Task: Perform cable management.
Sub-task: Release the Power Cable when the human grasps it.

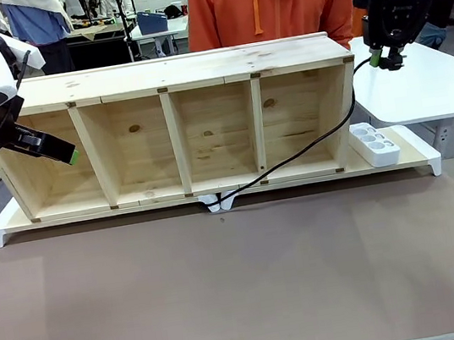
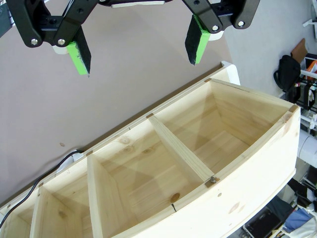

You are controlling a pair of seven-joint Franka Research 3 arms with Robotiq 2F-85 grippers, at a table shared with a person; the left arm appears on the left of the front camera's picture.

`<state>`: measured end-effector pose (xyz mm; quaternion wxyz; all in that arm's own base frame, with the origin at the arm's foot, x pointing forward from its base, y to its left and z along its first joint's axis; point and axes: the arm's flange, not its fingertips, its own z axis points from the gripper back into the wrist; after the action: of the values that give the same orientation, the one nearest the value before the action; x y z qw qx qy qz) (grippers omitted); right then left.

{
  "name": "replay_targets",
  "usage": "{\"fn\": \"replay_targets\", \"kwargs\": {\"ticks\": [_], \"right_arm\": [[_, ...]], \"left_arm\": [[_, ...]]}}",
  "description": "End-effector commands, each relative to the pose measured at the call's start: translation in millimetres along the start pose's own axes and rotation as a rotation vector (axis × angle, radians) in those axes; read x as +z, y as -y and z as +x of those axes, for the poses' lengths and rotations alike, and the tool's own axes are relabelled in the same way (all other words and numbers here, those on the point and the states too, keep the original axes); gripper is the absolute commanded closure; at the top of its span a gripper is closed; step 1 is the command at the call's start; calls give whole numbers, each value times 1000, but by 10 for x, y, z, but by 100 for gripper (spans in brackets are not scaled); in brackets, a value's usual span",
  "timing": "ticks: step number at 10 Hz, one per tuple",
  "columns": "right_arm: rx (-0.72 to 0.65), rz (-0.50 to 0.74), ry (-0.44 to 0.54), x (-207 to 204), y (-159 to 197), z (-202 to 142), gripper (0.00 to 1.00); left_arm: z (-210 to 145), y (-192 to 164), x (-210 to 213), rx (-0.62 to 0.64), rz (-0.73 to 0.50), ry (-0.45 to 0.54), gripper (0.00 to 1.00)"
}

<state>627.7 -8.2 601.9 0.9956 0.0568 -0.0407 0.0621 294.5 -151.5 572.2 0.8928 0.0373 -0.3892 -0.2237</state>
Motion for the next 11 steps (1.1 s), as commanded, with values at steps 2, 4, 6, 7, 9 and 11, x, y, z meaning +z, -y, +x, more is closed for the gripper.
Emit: {"fn": "replay_targets", "kwargs": {"ticks": [2,4,6,7,9,11], "right_arm": [[2,-1,8,21,-8,8,61],[2,-1,8,21,-8,8,61],[2,-1,8,21,-8,8,61],[2,-1,8,21,-8,8,61],[2,-1,8,21,-8,8,61],[2,-1,8,21,-8,8,61]], "left_arm": [[-9,-4,14,-8,11,-9,0],[-9,-4,14,-8,11,-9,0],[-9,-4,14,-8,11,-9,0],[-9,-4,14,-8,11,-9,0],[-9,-4,14,-8,11,-9,0],[-9,-4,14,-8,11,-9,0]]}}
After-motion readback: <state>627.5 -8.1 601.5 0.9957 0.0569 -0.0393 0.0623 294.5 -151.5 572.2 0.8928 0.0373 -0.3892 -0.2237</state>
